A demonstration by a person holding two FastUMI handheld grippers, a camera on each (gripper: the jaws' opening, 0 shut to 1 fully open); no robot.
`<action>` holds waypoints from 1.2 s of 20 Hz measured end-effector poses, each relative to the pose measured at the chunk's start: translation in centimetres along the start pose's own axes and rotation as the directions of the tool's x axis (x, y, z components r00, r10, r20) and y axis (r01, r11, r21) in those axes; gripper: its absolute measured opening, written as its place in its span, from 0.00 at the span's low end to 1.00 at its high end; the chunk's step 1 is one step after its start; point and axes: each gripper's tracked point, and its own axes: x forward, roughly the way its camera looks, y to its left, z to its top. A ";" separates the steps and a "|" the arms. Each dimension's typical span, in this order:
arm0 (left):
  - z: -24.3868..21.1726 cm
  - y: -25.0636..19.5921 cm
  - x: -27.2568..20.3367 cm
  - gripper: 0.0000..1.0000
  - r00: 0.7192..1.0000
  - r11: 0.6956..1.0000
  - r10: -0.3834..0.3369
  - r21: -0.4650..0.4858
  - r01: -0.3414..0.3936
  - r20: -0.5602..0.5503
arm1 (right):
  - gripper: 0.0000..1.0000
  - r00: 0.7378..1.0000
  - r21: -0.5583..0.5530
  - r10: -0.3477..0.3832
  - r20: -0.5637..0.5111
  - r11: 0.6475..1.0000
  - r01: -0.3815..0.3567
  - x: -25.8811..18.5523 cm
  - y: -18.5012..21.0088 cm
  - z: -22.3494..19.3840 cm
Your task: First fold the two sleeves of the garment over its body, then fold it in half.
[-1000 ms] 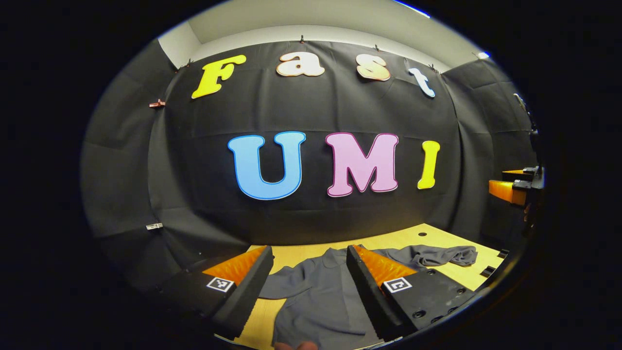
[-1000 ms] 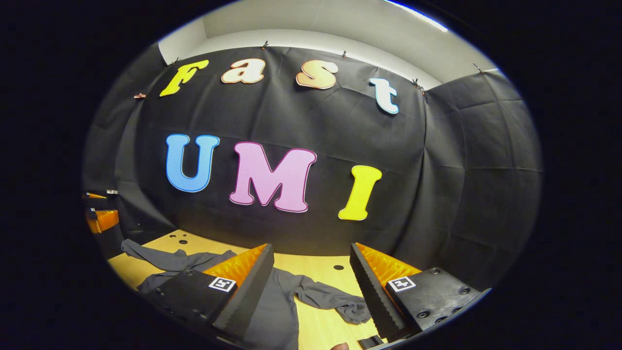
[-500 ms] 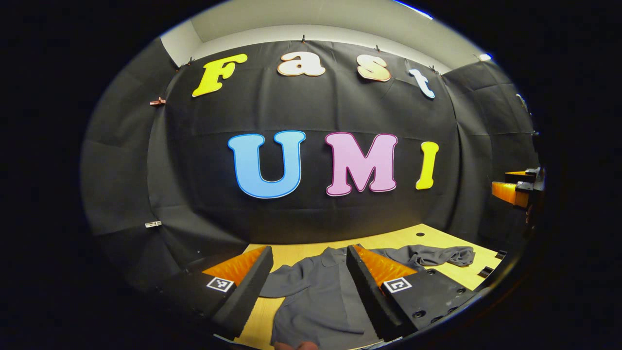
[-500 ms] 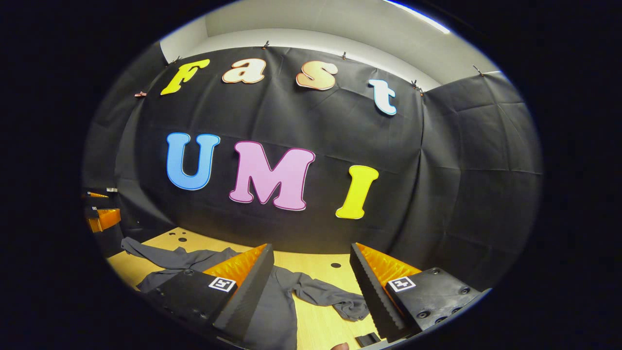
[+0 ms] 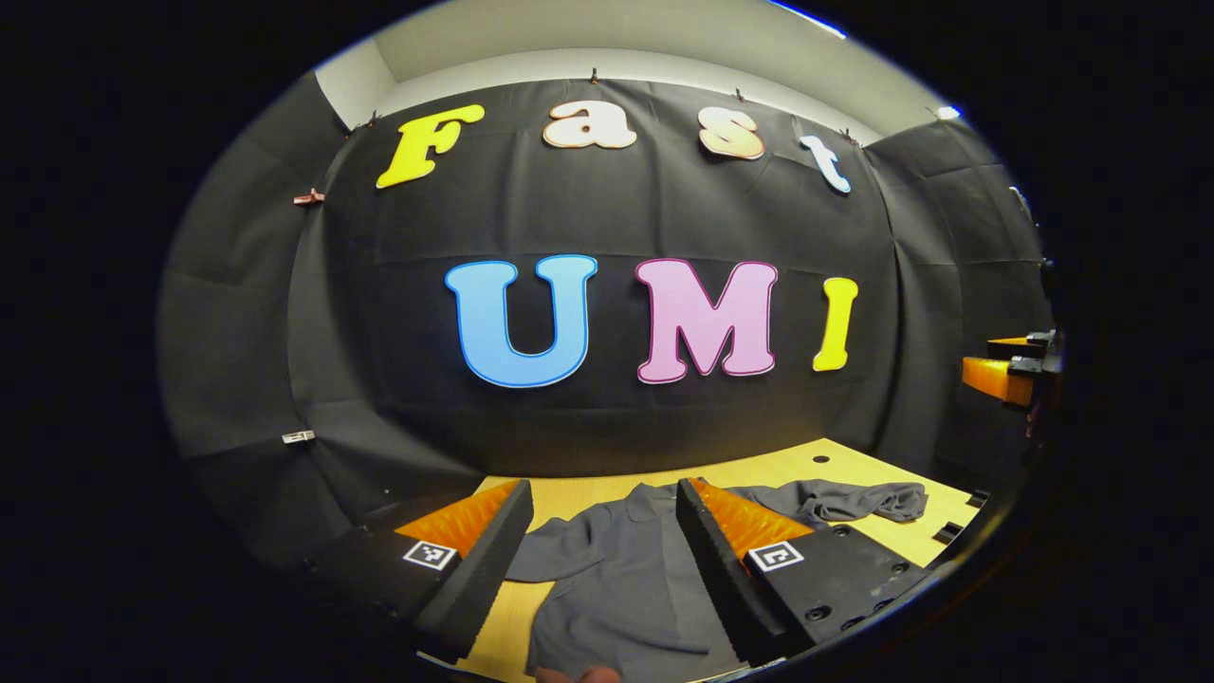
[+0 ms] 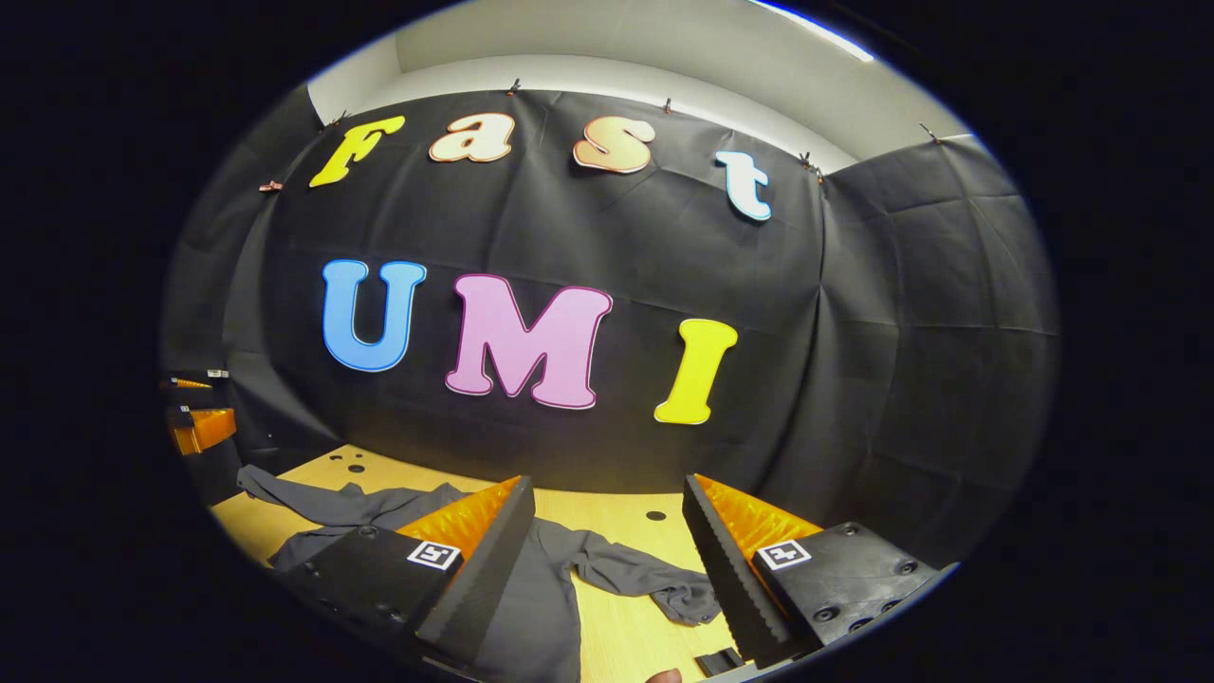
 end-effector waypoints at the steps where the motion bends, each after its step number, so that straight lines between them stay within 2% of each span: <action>1: 0.1 -0.1 0.1 0.96 1.000 1.000 -0.002 -0.001 0.002 0.000 | 0.97 1.000 0.009 -0.001 -0.004 1.000 0.001 0.8 -0.6 -0.2; 5: 0.7 -2.2 1.4 0.96 1.000 1.000 -0.014 0.001 0.014 0.015 | 0.97 1.000 -0.004 -0.011 -0.022 1.000 0.011 3.4 -3.1 -1.7; 8: 0.6 -5.5 3.5 0.96 1.000 1.000 -0.026 0.005 0.026 0.001 | 0.96 0.991 0.012 -0.013 -0.130 1.000 0.015 6.0 -5.6 -6.0; 11: -0.2 -7.8 5.3 0.96 0.999 1.000 -0.020 0.009 0.021 -0.041 | 0.98 0.971 0.045 -0.014 -0.239 0.999 0.025 9.2 -8.7 -11.1; 17: -1.4 -11.2 7.7 0.97 0.993 0.999 0.037 -0.002 -0.037 -0.113 | 0.98 0.903 0.069 0.009 -0.429 0.997 0.023 15.1 -14.5 -22.1; 24: -2.2 -12.1 8.9 0.98 0.981 0.994 0.105 0.035 -0.101 -0.161 | 0.98 0.799 0.093 0.035 -0.600 0.995 0.027 17.6 -17.6 -34.2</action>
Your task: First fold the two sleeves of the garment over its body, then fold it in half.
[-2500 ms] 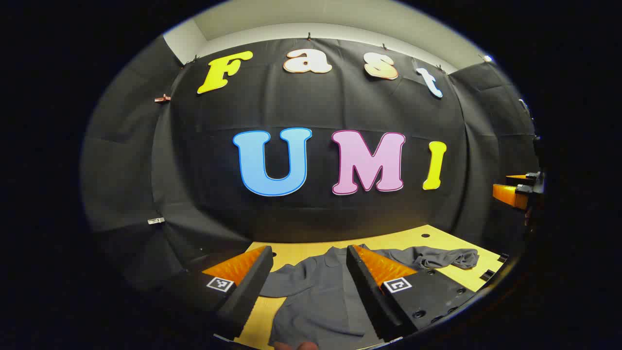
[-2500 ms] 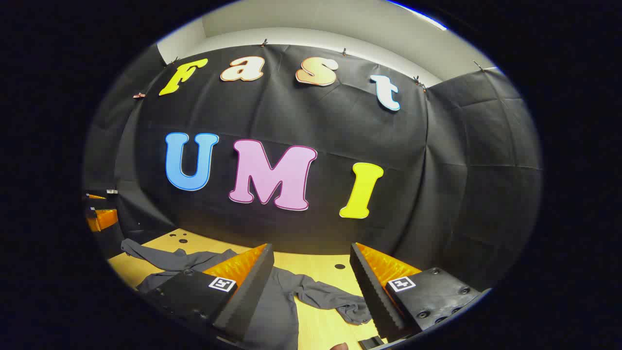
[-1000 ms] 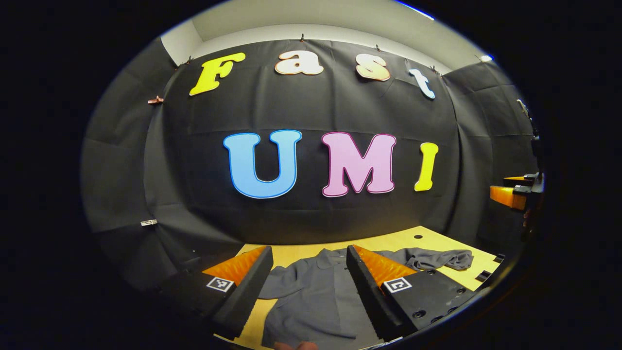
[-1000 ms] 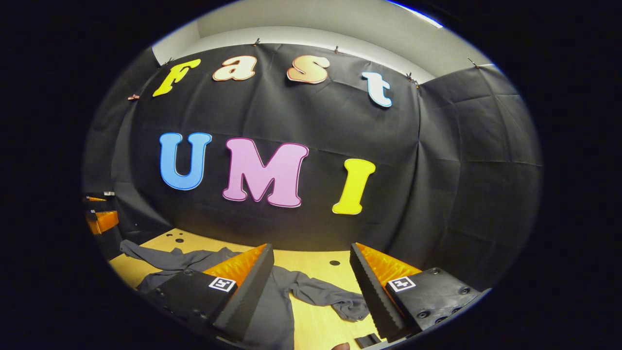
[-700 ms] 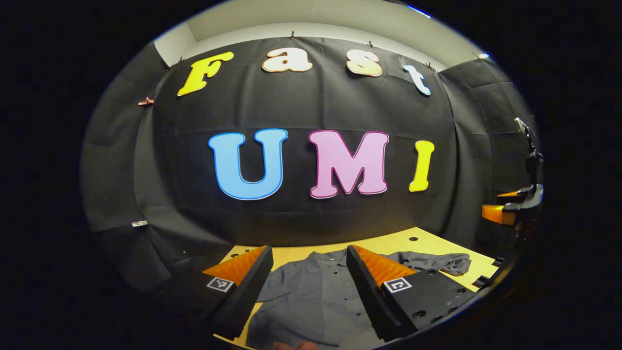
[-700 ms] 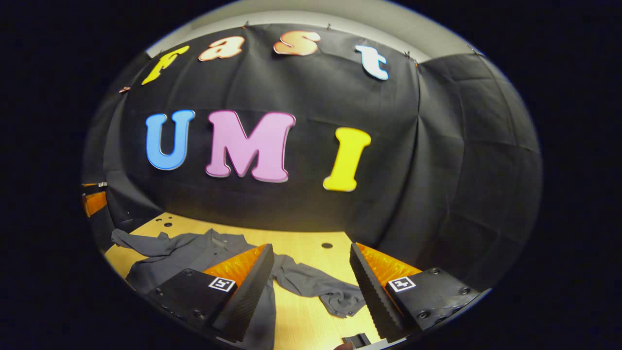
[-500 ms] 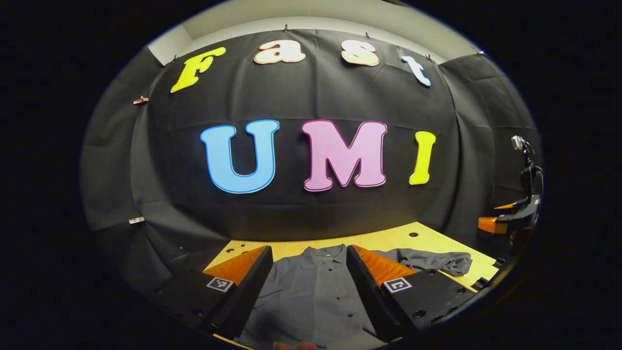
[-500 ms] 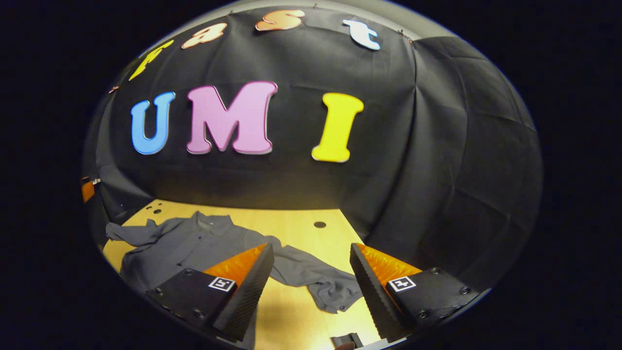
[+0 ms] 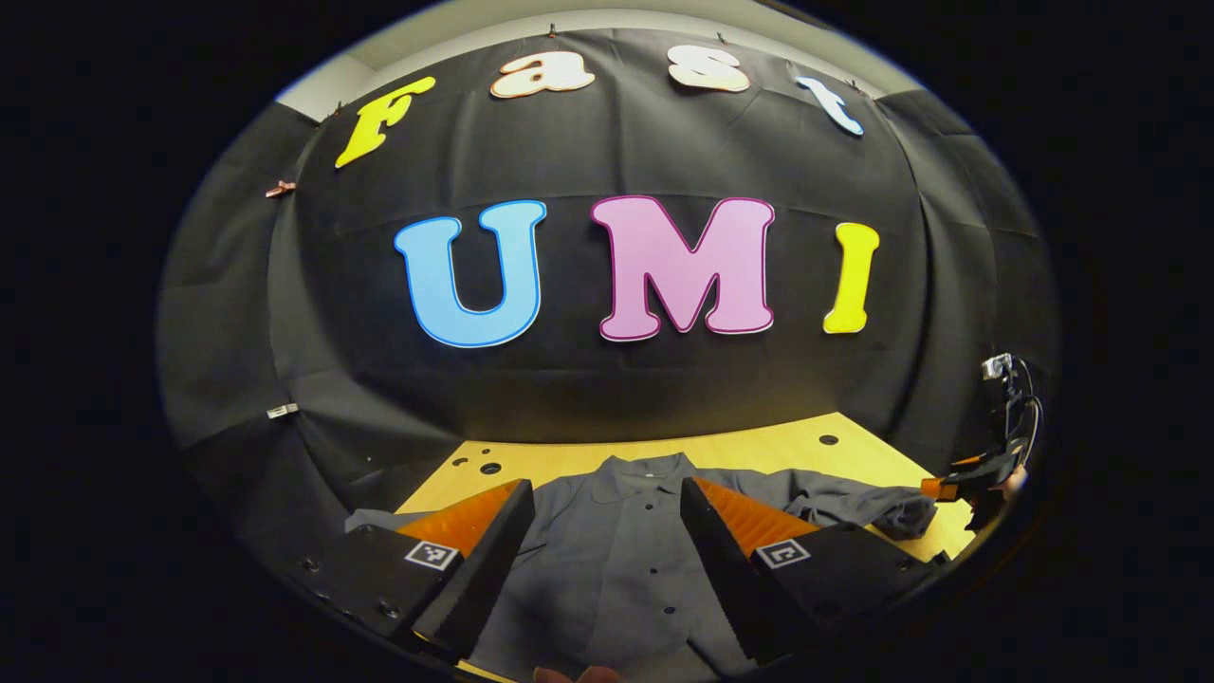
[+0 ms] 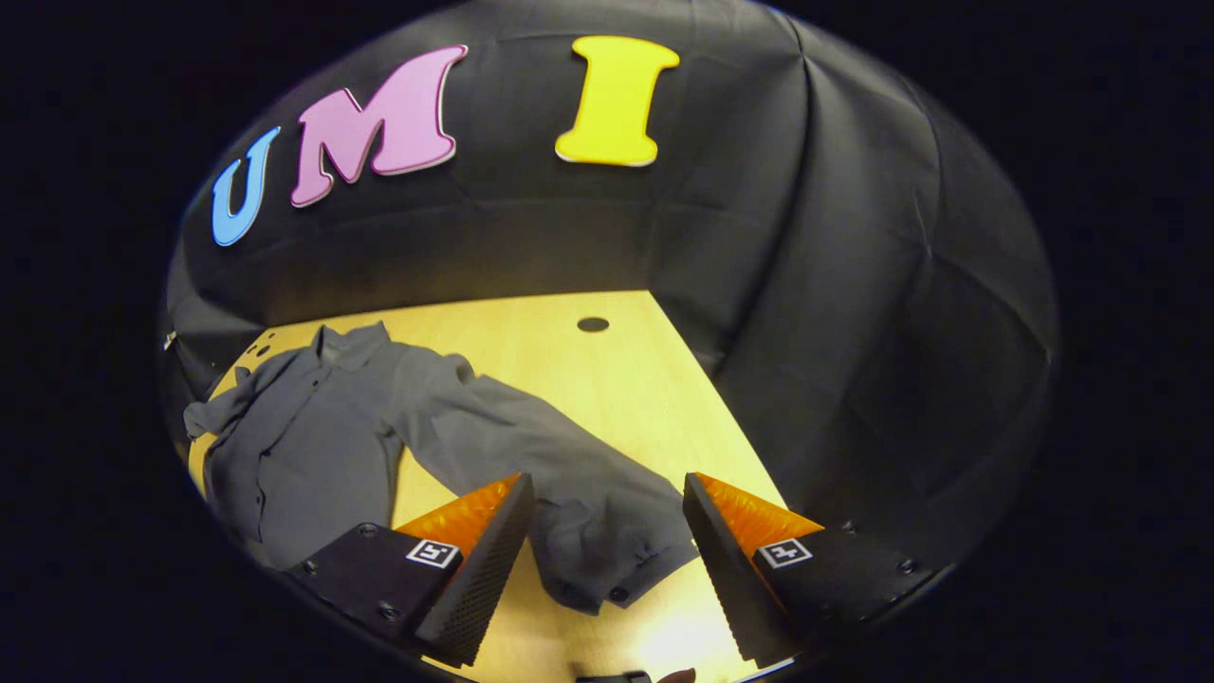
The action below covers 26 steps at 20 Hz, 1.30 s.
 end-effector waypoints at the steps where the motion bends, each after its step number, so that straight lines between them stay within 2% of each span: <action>1: 0.0 -0.1 0.1 0.98 1.000 1.000 0.006 0.004 -0.006 -0.005 | 0.98 1.000 0.004 0.003 -0.024 1.000 -0.002 1.0 -0.3 -1.0; 6: -0.1 -0.6 0.3 0.97 0.999 1.000 0.022 0.019 -0.022 -0.028 | 0.98 0.994 0.004 0.012 -0.112 1.000 -0.012 4.3 -1.1 -4.4; 10: 0.0 -0.7 0.4 0.96 0.999 0.999 0.026 0.041 -0.025 -0.028 | 0.98 0.983 -0.041 0.020 -0.185 0.999 -0.028 5.6 -0.9 -7.1; 11: -0.1 -0.6 0.4 0.97 0.999 0.999 0.027 0.041 -0.026 -0.032 | 0.98 0.989 -0.026 0.019 -0.150 0.999 -0.023 5.2 -0.9 -6.5; 12: -0.2 -0.4 0.4 0.97 0.999 0.999 0.031 0.041 -0.029 -0.033 | 0.99 0.985 -0.003 0.028 -0.170 1.000 -0.029 5.5 -0.9 -7.0; 13: -0.2 -0.3 0.4 0.98 0.999 0.999 0.033 0.039 -0.031 -0.035 | 0.95 0.989 -0.001 0.019 -0.144 1.000 -0.020 5.8 -1.2 -6.4; 14: -0.5 -0.2 0.3 0.98 0.999 0.999 0.033 0.037 -0.032 -0.039 | 0.67 0.989 -0.015 0.009 -0.147 1.000 -0.011 6.1 -1.6 -6.8; 16: -0.7 0.1 0.0 0.98 0.999 0.999 0.033 0.033 -0.031 -0.042 | 0.11 0.987 0.026 -0.009 -0.158 1.000 0.013 6.3 -1.8 -6.4; 19: -0.7 1.0 -0.4 0.98 0.999 0.999 0.034 0.033 -0.033 -0.036 | 0.08 0.990 0.024 -0.032 -0.140 0.999 0.036 5.7 -2.1 -5.7; 21: -0.9 1.7 -0.7 0.98 0.999 0.999 0.033 0.030 -0.032 -0.034 | 0.08 0.994 0.016 -0.067 -0.087 0.998 0.068 4.6 -2.3 -4.0; 26: -1.2 4.1 -0.7 0.98 1.000 1.000 0.007 0.013 -0.007 -0.023 | 0.07 0.980 -0.038 -0.193 0.049 0.980 0.195 -0.2 -3.2 0.4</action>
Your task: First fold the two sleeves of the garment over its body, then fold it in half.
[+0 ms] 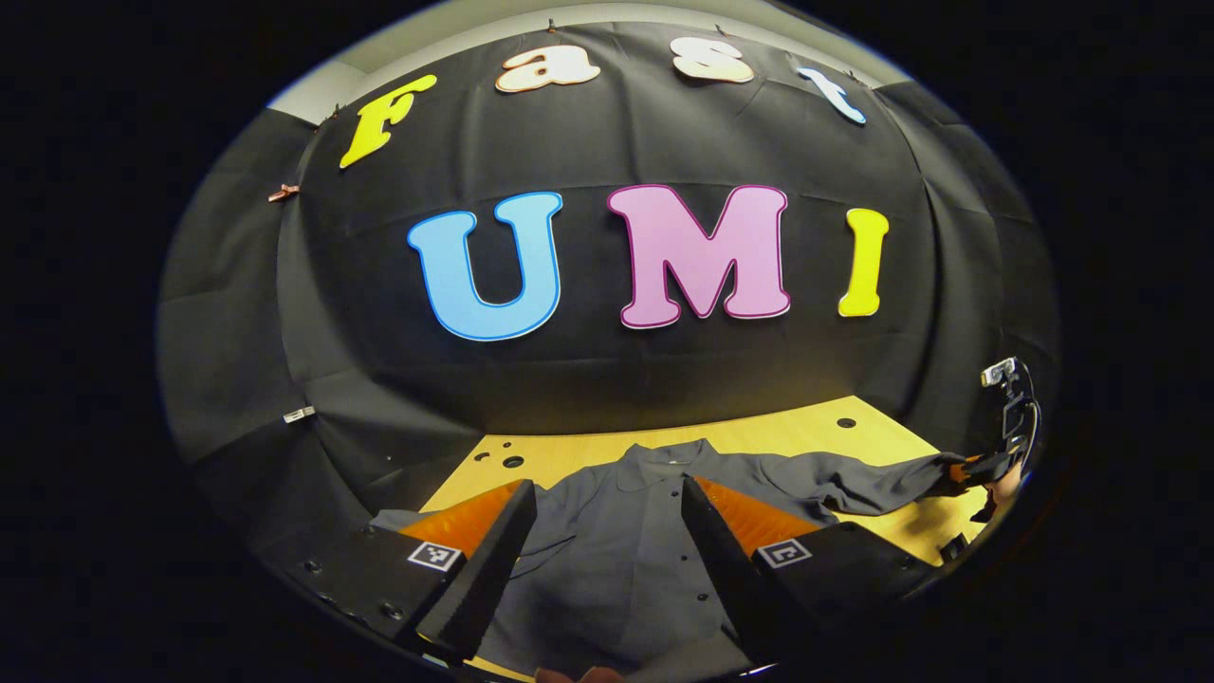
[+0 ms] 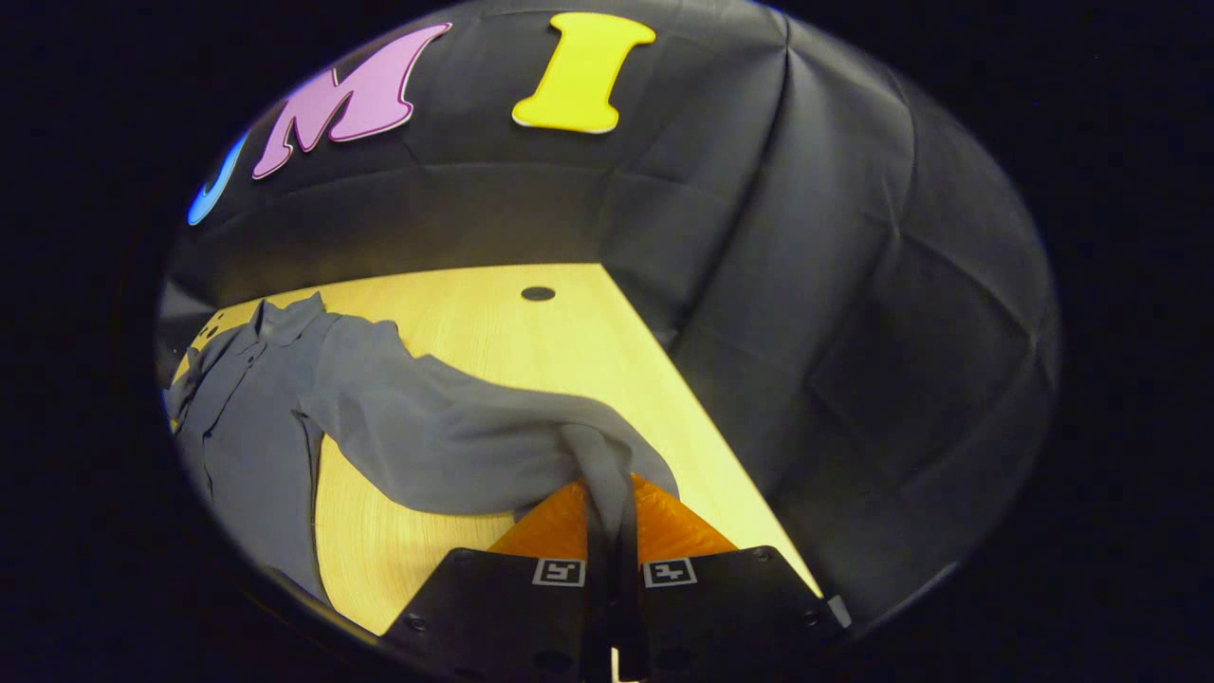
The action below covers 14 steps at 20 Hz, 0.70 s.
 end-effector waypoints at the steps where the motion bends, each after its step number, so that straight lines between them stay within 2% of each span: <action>1: 0.0 0.6 0.1 0.97 1.000 1.000 -0.009 -0.004 0.009 0.005 | 0.08 0.999 -0.005 -0.027 0.018 1.000 0.027 -1.0 -0.2 0.6; 7: -0.3 5.1 0.8 0.97 0.996 0.997 -0.082 -0.014 0.082 0.022 | 0.07 0.985 -0.001 -0.144 0.100 0.989 0.145 -7.7 1.5 3.1; 10: -0.6 7.8 1.4 0.97 0.994 0.994 -0.102 -0.025 0.103 0.031 | 0.07 0.980 0.014 -0.150 0.131 0.989 0.150 -10.6 4.6 4.6; 14: -1.2 11.7 2.2 0.97 0.994 0.993 -0.102 -0.053 0.104 0.038 | 0.07 0.975 0.012 -0.115 0.191 0.993 0.114 -13.1 10.2 8.1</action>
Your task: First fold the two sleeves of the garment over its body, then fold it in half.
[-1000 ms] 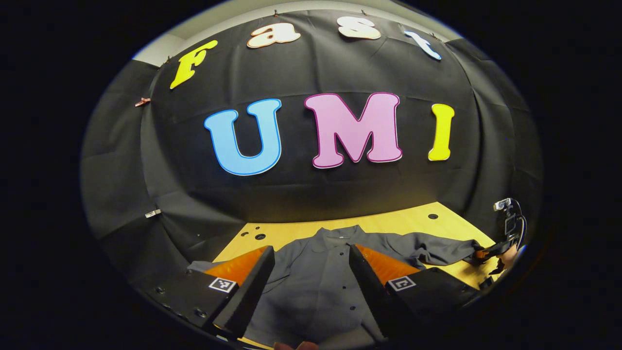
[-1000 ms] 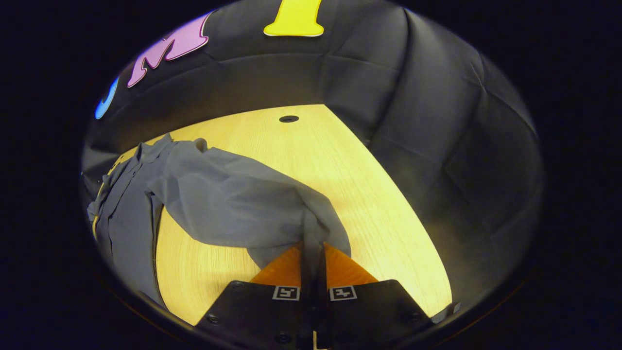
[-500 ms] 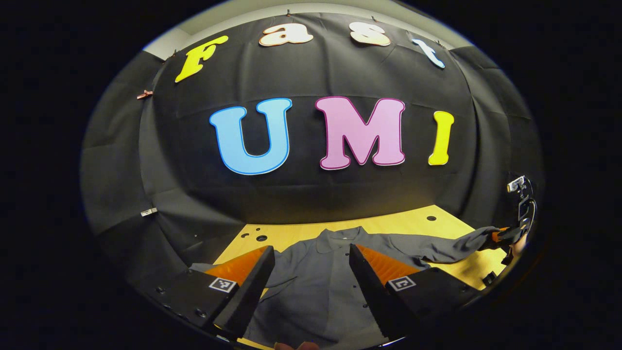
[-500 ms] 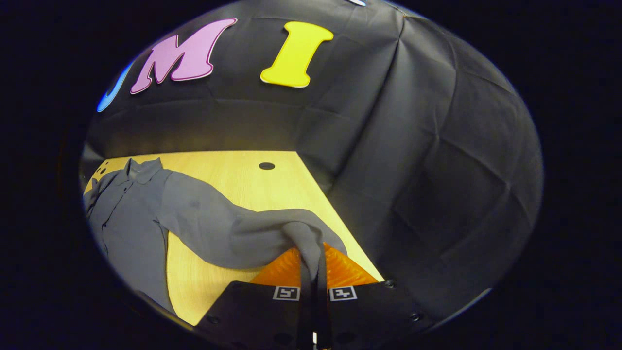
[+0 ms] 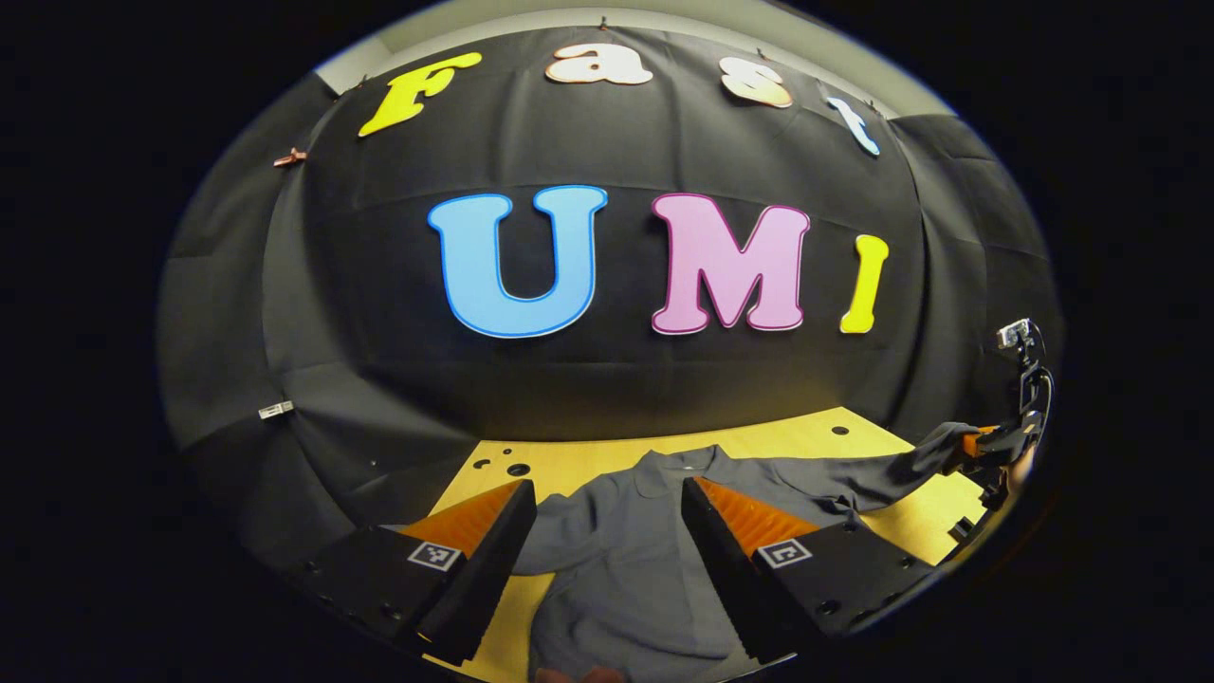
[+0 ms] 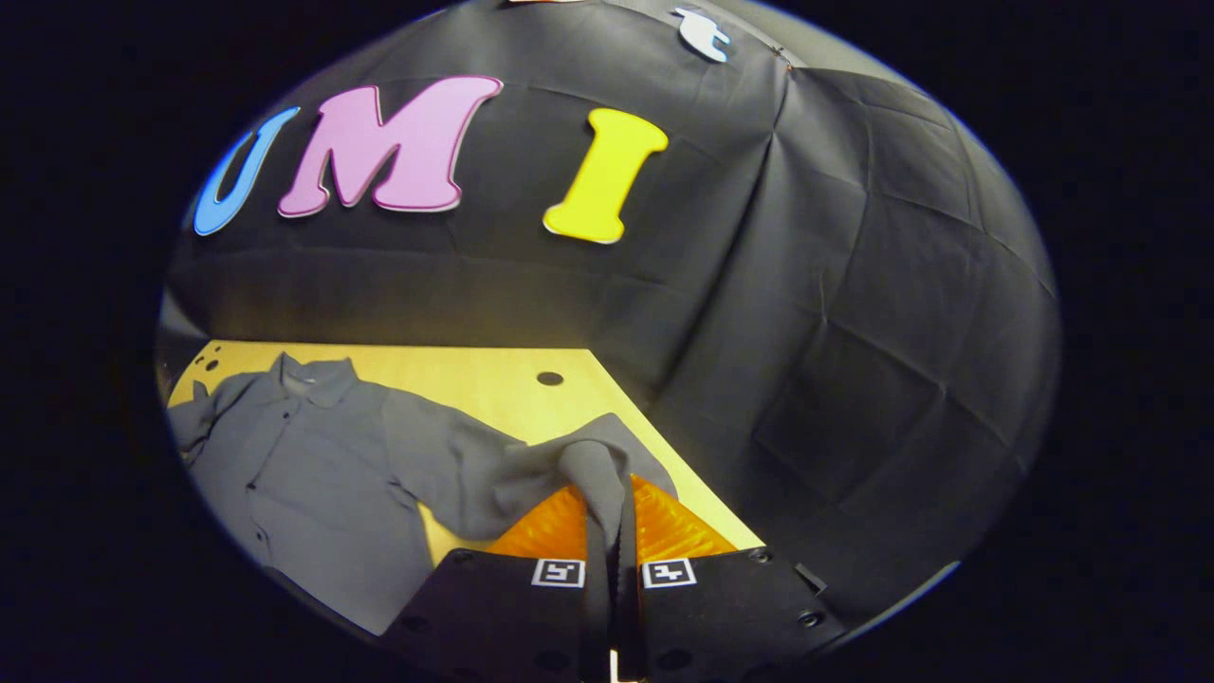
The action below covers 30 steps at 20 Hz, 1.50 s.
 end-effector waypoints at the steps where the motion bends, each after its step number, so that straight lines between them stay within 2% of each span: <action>1: 0.0 1.1 0.1 0.97 1.000 1.000 0.005 -0.003 -0.005 0.003 | 0.07 1.000 0.001 0.013 0.020 1.000 -0.013 -0.6 1.6 1.4; 8: -2.0 8.1 1.0 0.97 0.999 0.999 0.033 -0.019 -0.033 0.007 | 0.07 0.986 -0.001 0.127 0.112 0.992 -0.128 -3.1 13.1 7.9; 14: -5.5 13.3 2.0 0.98 0.997 0.995 0.065 -0.068 -0.067 -0.032 | 0.07 0.959 -0.026 0.246 0.142 0.969 -0.245 -4.7 24.3 10.0; 19: -10.2 18.5 3.7 0.98 0.990 0.988 0.109 -0.101 -0.118 -0.093 | 0.07 0.929 -0.069 0.356 0.100 0.934 -0.351 -4.9 33.3 8.0; 23: -13.9 23.7 5.1 0.98 0.974 0.975 0.180 -0.105 -0.195 -0.133 | 0.07 0.891 -0.122 0.453 0.039 0.887 -0.445 -4.6 39.9 4.5; 27: -18.4 27.6 7.2 0.98 0.954 0.959 0.233 -0.120 -0.258 -0.188 | 0.07 0.867 -0.169 0.495 -0.055 0.851 -0.497 -2.8 44.8 -0.1; 30: -21.5 30.0 8.7 0.96 0.936 0.944 0.270 -0.131 -0.304 -0.225 | 0.11 0.846 -0.186 0.522 -0.111 0.825 -0.533 -2.2 47.4 -2.7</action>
